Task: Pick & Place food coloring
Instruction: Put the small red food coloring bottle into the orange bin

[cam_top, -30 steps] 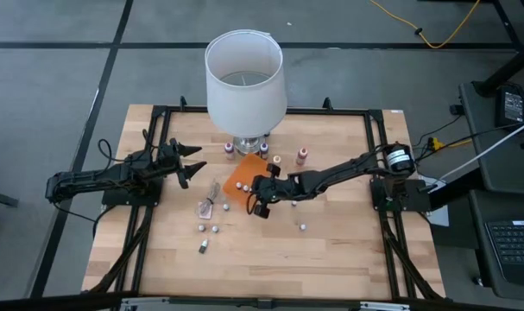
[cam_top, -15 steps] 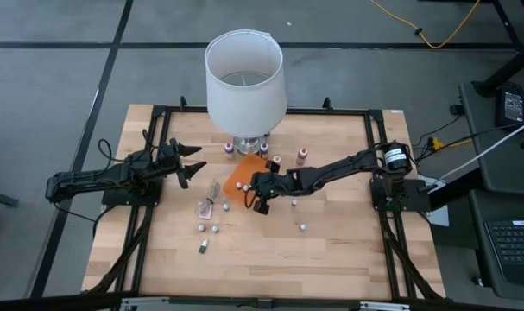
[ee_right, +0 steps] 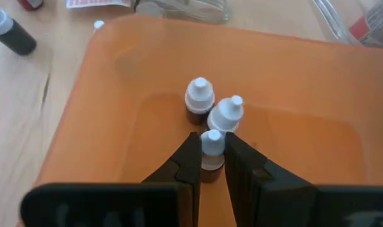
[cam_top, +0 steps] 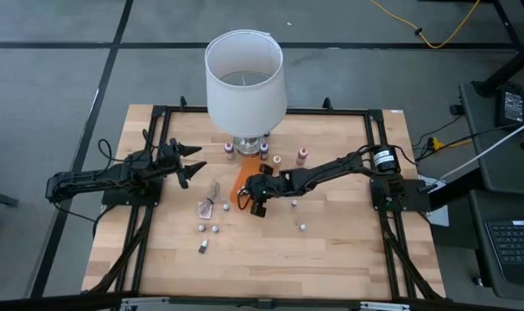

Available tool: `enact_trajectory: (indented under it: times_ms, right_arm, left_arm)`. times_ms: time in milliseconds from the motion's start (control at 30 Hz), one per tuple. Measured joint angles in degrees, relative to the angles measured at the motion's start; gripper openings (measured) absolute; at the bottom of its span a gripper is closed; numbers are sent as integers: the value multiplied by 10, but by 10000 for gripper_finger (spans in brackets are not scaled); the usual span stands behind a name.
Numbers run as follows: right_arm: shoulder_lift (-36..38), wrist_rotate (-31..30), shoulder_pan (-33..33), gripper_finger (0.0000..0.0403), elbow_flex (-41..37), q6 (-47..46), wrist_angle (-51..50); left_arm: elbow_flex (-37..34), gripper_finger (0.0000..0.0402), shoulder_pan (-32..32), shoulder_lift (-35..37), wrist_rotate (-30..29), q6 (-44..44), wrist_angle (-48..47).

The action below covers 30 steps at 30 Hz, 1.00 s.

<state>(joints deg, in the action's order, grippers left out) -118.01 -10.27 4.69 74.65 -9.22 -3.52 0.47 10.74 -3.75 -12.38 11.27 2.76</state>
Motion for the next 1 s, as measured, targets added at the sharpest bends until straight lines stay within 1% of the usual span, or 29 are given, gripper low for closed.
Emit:
enact_trajectory:
  times_ms: [200, 333, 700, 867, 1000]
  right_arm:
    - [-3, 1, 0, 56, 8, 13, -2]
    - [-3, 24, 0, 57, 8, 23, -2]
    - [-3, 29, -2, 115, 8, 20, -2]
    - [1, 29, -2, 125, 8, 20, -11]
    - [14, 29, -3, 125, 8, 20, -18]
  left_arm:
    - [0, 294, 0, 0, 0, 0, 0]
    - [0, 294, 0, 0, 0, 0, 0]
    - [0, 294, 0, 0, 0, 0, 0]
    - [0, 294, 0, 0, 0, 0, 0]
    - [0, 294, 0, 0, 0, 0, 0]
